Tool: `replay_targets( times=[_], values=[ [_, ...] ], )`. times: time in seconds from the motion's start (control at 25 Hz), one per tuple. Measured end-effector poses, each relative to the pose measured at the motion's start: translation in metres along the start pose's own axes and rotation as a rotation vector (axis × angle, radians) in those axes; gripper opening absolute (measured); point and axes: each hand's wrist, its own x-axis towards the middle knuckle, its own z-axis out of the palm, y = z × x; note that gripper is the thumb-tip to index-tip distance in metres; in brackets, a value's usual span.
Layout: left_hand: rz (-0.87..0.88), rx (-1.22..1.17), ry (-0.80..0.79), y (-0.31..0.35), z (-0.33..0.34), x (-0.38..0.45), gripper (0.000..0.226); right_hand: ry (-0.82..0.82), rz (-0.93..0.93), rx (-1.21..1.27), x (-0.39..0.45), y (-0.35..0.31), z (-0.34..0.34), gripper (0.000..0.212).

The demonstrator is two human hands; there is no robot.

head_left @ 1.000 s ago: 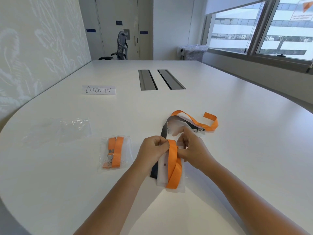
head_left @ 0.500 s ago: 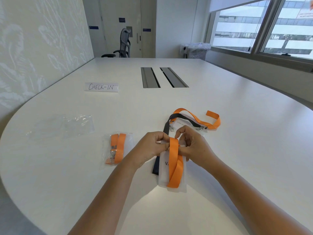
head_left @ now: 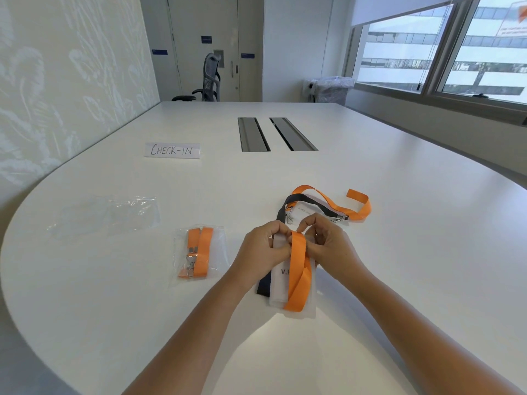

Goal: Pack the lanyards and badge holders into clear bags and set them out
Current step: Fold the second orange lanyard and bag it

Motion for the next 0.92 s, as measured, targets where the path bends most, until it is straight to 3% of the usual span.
replay_targets(
  times=[0.08,0.24,0.48,0.92],
  values=[
    [0.033,0.014,0.072,0.0,0.001,-0.001,0.017,-0.065,0.021,0.019,0.001,-0.002,-0.002,0.019],
    [0.112,0.079,0.245,-0.005,-0.004,0.005,0.011,-0.282,0.154,0.295,0.0,-0.007,-0.005,0.028],
    [0.093,0.107,0.274,-0.01,-0.004,0.007,0.008,-0.099,0.177,0.17,0.002,-0.006,0.0,0.021],
    [0.093,0.163,0.289,-0.014,-0.008,0.008,0.008,-0.205,0.189,0.216,0.0,-0.008,-0.002,0.025]
  ],
)
